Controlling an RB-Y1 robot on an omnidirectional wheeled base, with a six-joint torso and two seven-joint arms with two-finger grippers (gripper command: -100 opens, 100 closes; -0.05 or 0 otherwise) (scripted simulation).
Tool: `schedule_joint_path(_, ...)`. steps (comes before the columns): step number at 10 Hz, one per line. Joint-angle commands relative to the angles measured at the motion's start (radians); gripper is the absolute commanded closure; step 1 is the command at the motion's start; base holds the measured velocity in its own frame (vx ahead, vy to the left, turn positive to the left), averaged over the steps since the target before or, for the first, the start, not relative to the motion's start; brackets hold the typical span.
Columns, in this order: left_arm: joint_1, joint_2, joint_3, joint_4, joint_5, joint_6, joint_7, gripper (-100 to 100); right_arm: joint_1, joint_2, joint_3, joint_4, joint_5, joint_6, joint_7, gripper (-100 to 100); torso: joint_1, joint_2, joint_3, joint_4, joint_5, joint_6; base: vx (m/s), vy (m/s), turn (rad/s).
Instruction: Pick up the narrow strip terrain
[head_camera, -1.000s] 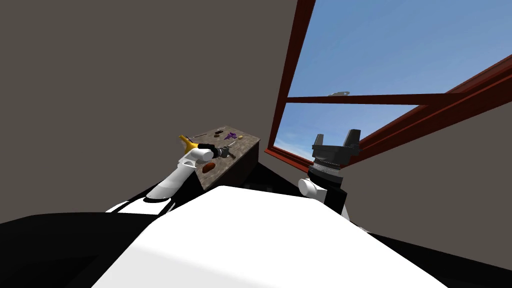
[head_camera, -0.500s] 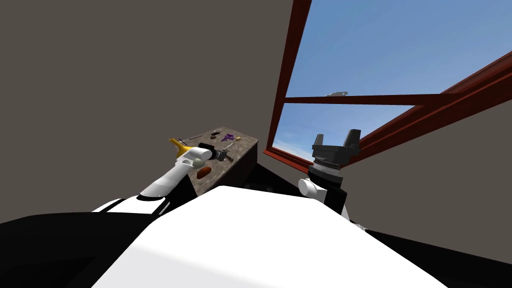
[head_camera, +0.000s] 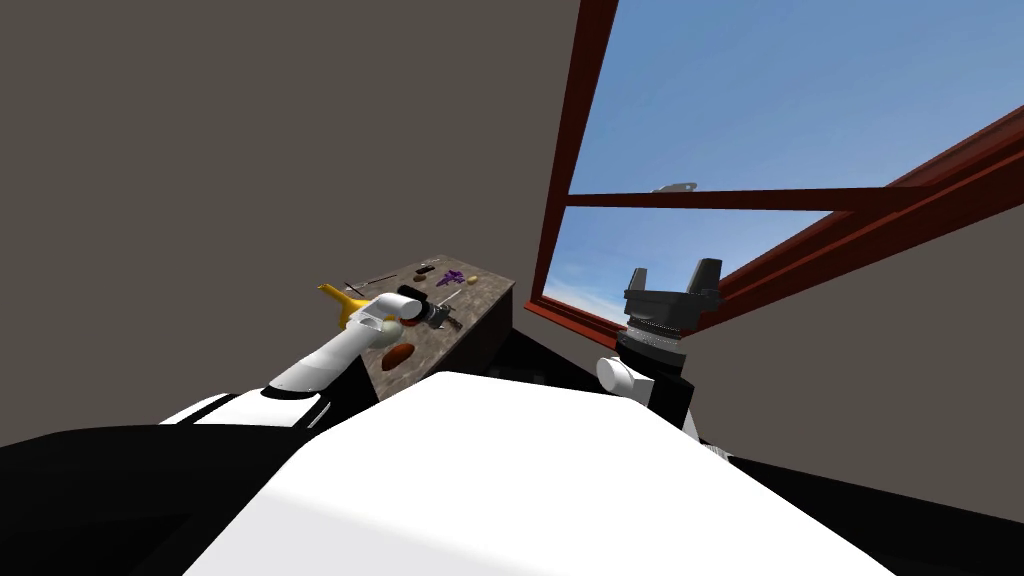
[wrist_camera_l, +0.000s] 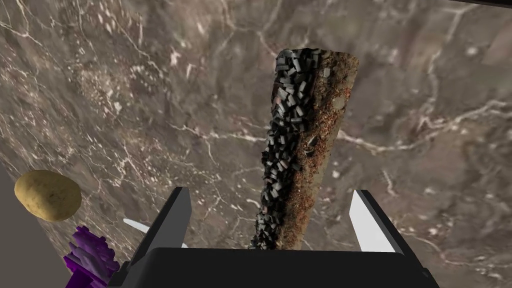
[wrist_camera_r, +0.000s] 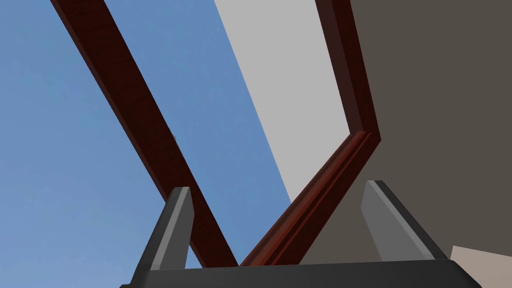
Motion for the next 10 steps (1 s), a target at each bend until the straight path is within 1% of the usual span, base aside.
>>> schedule_joint_path(1,-0.004,0.023,-0.016,0.021,0.011,0.05,-0.023,-100,0.0,0.0,0.0,0.0,0.0,0.0,0.0,0,0.0,0.0,0.0,0.0,0.0,0.0,0.071,-0.005,-0.062)
schedule_joint_path(2,-0.004,0.023,-0.016,0.021,0.011,0.054,-0.023,-100,0.0,0.0,0.0,0.0,0.0,0.0,0.0,0,0.0,-0.001,0.0,0.0,0.0,0.0,0.059,-0.001,-0.029)
schedule_joint_path(3,-0.004,0.043,-0.026,0.035,0.021,0.09,-0.04,-100,0.0,0.0,0.0,0.0,0.0,0.0,0.0,0,0.0,0.0,0.0,0.0,0.0,0.0,0.068,0.01,-0.055)
schedule_joint_path(6,-0.003,0.088,-0.051,0.065,0.044,0.17,-0.079,-100,0.0,0.0,0.0,0.0,0.0,0.0,0.0,0,0.001,-0.002,-0.001,0.0,0.0,0.0,0.09,0.003,-0.074)
schedule_joint_path(8,-0.002,0.105,-0.061,0.075,0.051,0.197,-0.093,-100,0.0,0.0,0.0,0.0,0.0,0.0,0.0,0,-0.001,-0.002,-0.001,0.0,0.0,0.0,0.076,-0.008,-0.031)
schedule_joint_path(9,0.001,0.099,-0.057,0.072,0.048,0.185,-0.09,-100,0.0,0.0,0.0,0.0,0.0,0.0,0.0,0,-0.001,-0.001,0.0,0.0,0.0,0.0,0.024,-0.003,-0.004)
schedule_joint_path(10,0.001,0.1,-0.058,0.071,0.049,0.189,-0.09,0,0.0,0.0,0.0,0.0,0.0,0.0,0.0,0,-0.001,0.002,0.001,0.0,0.0,0.0,0.006,0.0,0.0)
